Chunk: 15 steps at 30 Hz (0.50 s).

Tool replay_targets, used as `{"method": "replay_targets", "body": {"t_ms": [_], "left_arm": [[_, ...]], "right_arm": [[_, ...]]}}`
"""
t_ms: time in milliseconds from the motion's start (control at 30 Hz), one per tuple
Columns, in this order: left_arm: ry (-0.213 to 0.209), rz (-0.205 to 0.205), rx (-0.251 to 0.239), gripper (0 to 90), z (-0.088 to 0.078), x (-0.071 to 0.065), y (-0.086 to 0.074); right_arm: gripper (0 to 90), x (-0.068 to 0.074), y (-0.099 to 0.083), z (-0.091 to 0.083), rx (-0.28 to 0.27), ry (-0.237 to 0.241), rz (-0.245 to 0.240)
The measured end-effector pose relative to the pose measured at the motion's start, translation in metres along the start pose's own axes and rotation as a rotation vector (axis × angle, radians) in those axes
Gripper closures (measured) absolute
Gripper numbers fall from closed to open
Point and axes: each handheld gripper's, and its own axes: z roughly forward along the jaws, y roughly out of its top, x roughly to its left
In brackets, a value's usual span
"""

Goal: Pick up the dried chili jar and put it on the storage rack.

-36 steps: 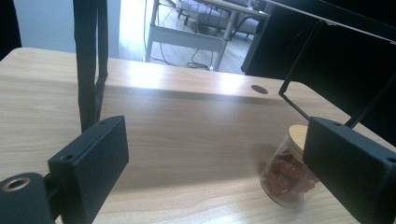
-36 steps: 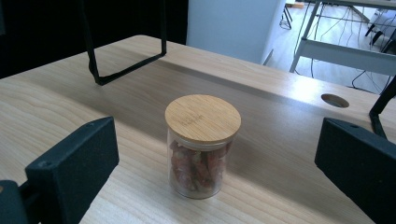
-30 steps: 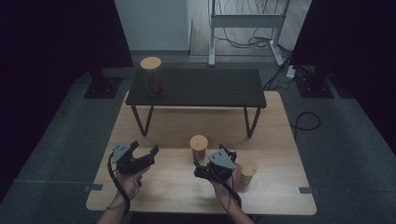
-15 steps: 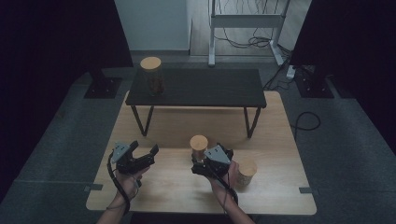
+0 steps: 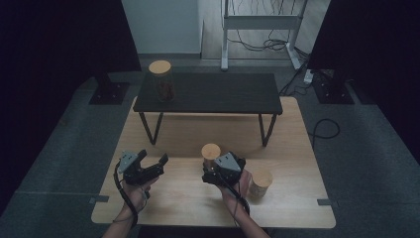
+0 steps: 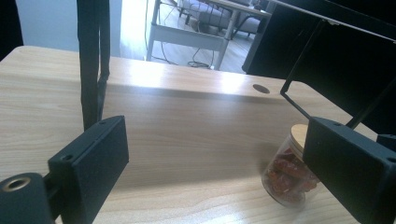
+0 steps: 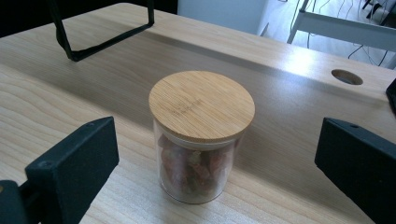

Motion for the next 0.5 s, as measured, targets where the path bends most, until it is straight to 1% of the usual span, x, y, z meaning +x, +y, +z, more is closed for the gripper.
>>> {"method": "replay_targets", "body": {"t_ms": [267, 367, 500], "left_arm": [[0.002, 0.001, 0.0, 6.6, 0.0, 0.0, 0.0], [-0.005, 0.002, 0.003, 6.7, 0.0, 0.001, 0.0], [-0.005, 0.004, 0.008, 6.8, 0.001, 0.001, 0.0]], "right_arm": [[0.0, 0.0, -0.002, 0.008, 0.013, -0.01, 0.007], [0.0, 0.0, -0.003, 0.011, 0.018, -0.015, 0.008], [0.0, -0.002, -0.005, 0.014, 0.013, -0.003, 0.016]]}}
